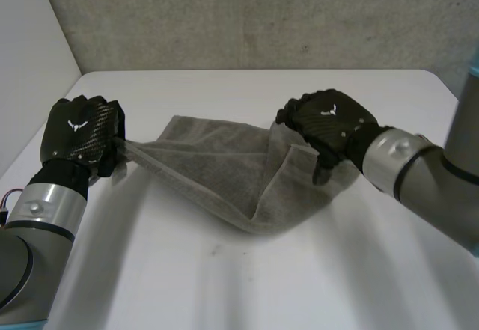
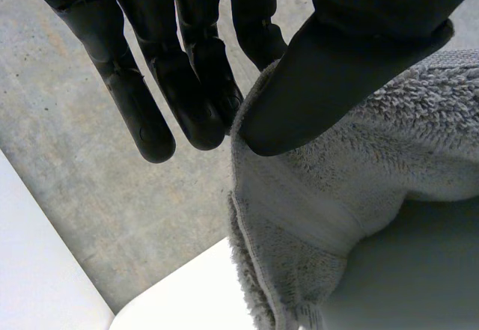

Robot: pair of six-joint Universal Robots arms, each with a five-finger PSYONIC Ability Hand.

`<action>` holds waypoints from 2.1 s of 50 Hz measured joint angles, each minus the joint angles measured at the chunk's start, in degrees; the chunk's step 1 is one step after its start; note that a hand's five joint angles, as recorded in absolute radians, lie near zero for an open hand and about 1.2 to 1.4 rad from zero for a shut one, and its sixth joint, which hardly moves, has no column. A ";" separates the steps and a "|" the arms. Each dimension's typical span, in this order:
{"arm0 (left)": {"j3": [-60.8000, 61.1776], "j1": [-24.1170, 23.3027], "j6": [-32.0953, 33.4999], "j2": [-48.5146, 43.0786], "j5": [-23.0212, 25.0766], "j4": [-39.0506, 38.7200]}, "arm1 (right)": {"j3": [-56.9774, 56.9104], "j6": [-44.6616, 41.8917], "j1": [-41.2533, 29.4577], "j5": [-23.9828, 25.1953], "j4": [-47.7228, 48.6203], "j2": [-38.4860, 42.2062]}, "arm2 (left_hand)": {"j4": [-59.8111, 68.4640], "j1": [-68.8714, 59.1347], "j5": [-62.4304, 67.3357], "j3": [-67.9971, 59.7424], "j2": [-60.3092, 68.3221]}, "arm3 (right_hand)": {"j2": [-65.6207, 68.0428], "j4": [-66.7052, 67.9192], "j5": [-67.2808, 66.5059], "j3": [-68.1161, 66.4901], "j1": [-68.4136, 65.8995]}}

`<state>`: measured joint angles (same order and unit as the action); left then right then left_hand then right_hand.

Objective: Fold the towel.

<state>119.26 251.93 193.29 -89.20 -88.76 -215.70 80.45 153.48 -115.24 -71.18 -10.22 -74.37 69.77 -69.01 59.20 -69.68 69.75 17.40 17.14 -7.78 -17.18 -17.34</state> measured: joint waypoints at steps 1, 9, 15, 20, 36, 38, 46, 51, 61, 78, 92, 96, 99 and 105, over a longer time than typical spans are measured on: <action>0.23 0.00 -0.02 0.11 0.00 -0.15 | -2.70 0.05 0.12 -0.07 -0.12 2.32 | 0.00 0.00 0.00 0.00 0.00 | 2.78 2.66 -2.90 -2.81 -2.58; 1.46 0.45 -0.07 -0.05 -0.01 -1.89 | -19.19 -2.66 -0.21 -0.15 -4.32 16.89 | 0.00 0.00 0.00 0.00 0.00 | 13.27 13.53 -13.40 -13.60 -13.53; 2.23 1.42 -0.06 0.14 -0.01 -2.95 | -34.50 -6.72 -0.43 0.08 -9.74 29.12 | 0.00 0.00 0.00 0.00 0.00 | 13.86 14.49 -14.44 -14.57 -14.63; 2.43 1.81 -0.11 0.45 -0.01 -3.13 | -44.50 -7.89 -0.44 1.09 -12.66 37.64 | 0.00 0.00 0.00 0.00 0.00 | 13.86 14.50 -14.45 -14.60 -14.62; 2.50 1.91 -0.20 0.51 0.00 -3.06 | -54.24 -9.55 -0.36 2.12 -14.72 50.62 | 0.00 0.00 0.00 0.00 0.00 | 16.81 17.06 -16.83 -17.12 -17.17; 2.50 1.93 -0.20 0.47 -0.01 -3.06 | -54.08 -9.72 -0.36 2.00 -14.66 50.70 | 0.00 0.00 0.00 0.00 0.00 | 18.93 19.30 -19.02 -19.47 -19.35; 2.51 2.09 -0.19 0.42 -0.01 -3.20 | -53.77 -9.76 -0.35 1.60 -14.36 50.06 | 0.00 0.00 0.00 0.00 0.00 | 30.28 30.52 -29.56 -30.33 -30.33; 2.62 2.54 -0.19 0.42 -0.01 -3.36 | -53.48 -9.67 -0.28 1.55 -14.43 49.46 | 0.00 0.00 0.00 0.00 0.00 | 21.79 22.00 -21.08 -21.74 -21.43; 2.96 3.29 -0.19 0.43 0.00 -3.58 | -50.76 -9.75 0.28 1.84 -14.68 47.55 | 0.00 0.00 0.00 0.00 0.00 | 21.09 21.20 -20.55 -20.84 -20.86; 3.02 3.30 -0.19 0.36 -0.01 -3.57 | -47.50 -10.03 0.45 2.55 -14.00 47.26 | 0.00 0.00 0.00 0.00 0.00 | 21.25 21.40 -21.46 -21.18 -21.75; 2.96 3.64 -0.19 0.34 0.00 -3.59 | -45.73 -9.64 0.70 2.36 -12.53 44.83 | 0.00 0.00 0.00 0.00 0.00 | 56.98 59.31 -58.00 -58.98 -56.86; 2.75 4.07 -0.17 0.35 0.00 -3.57 | -43.24 -9.00 2.55 2.49 -12.49 39.03 | 0.00 0.00 0.00 0.00 0.00 | 56.98 59.31 -58.00 -58.98 -56.87; 2.46 4.37 -0.13 0.52 0.03 -3.53 | -40.33 -8.54 4.24 2.61 -12.42 33.42 | 0.00 0.00 0.00 0.00 0.00 | 57.03 59.31 -58.00 -58.98 -56.88; 0.89 4.77 0.09 3.57 0.05 -3.07 | -31.58 -8.06 7.81 2.71 -12.36 18.11 | 0.00 0.00 0.00 0.00 0.00 | 57.38 59.31 -58.00 -58.98 -56.89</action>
<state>120.14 256.70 193.38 -85.62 -88.71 -218.77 48.87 145.43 -107.43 -68.47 -22.58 -56.26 69.77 -69.01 59.20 -69.68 69.75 74.78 76.45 -65.78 -76.16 -74.23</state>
